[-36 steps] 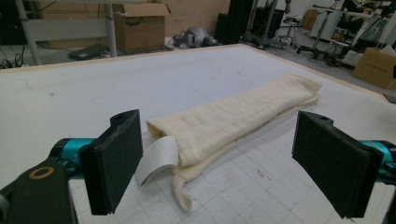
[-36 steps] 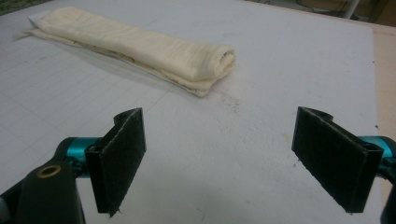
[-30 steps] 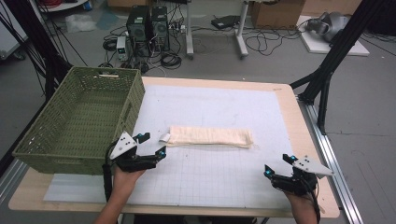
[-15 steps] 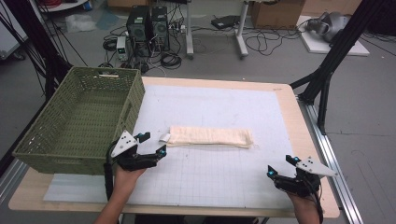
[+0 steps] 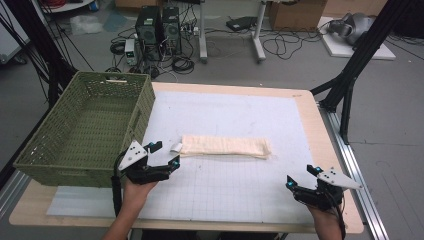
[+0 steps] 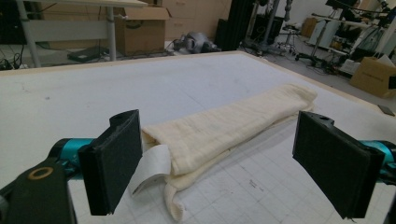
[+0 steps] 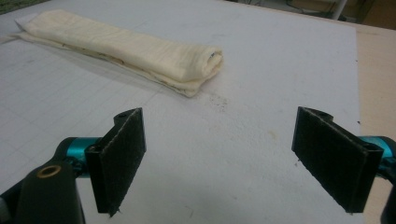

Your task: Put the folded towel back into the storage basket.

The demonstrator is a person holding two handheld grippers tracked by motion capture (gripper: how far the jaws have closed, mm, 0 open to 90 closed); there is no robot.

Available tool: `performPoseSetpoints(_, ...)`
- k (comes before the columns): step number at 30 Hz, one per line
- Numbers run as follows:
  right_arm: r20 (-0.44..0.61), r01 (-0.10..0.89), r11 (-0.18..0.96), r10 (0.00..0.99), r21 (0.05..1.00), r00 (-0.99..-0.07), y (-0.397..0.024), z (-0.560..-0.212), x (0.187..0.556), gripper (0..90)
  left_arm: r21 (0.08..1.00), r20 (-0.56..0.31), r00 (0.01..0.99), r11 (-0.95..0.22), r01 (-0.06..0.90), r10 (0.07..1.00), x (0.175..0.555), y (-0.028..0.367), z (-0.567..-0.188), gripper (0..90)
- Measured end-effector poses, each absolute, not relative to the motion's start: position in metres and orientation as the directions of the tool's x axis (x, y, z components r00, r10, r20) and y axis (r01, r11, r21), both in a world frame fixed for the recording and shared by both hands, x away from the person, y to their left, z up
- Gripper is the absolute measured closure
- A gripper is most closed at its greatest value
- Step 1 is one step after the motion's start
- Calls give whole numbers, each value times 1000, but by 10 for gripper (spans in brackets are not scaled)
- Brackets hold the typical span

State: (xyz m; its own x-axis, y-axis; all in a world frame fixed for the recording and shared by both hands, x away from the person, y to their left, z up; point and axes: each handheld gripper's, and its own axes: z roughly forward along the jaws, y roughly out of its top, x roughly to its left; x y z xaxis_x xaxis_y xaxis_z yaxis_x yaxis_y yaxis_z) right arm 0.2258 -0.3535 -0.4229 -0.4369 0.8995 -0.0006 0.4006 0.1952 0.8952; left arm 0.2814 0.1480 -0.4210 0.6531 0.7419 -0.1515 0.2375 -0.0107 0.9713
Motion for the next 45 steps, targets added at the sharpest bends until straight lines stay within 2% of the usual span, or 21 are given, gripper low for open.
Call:
performPoseSetpoints(4, 12, 411, 192, 896, 891, -443, -353, -426, 229, 160, 968, -167, 649, -4, 252, 742, 285, 147, -416, 176)
performPoseSetpoints(9, 12, 411, 195, 893, 891, -450, -349, -426, 230, 160, 976, -112, 648, -40, 215, 753, 292, 147, -395, 182)
performPoseSetpoints(16, 9, 410, 204, 887, 889, -461, -346, -426, 232, 160, 968, -126, 640, -46, 245, 758, 313, 141, -377, 160)
performPoseSetpoints(26, 17, 413, 198, 887, 889, -462, -345, -426, 232, 160, 950, -130, 650, -95, 298, 749, 334, 124, -373, 167)
performPoseSetpoints(34, 16, 408, 197, 887, 892, -462, -345, -426, 231, 160, 909, -104, 621, -179, 377, 777, 349, 117, -388, 178)
performPoseSetpoints(38, 16, 413, 205, 881, 888, -472, -346, -427, 232, 161, 889, -102, 596, -196, 414, 796, 360, 117, -397, 236)
performPoseSetpoints(43, 20, 419, 202, 883, 885, -469, -346, -427, 232, 162, 829, -65, 575, -277, 485, 816, 370, 112, -412, 283)
performPoseSetpoints(45, 12, 409, 207, 882, 889, -472, -346, -426, 231, 162, 811, -73, 590, -297, 504, 804, 372, 109, -416, 362)
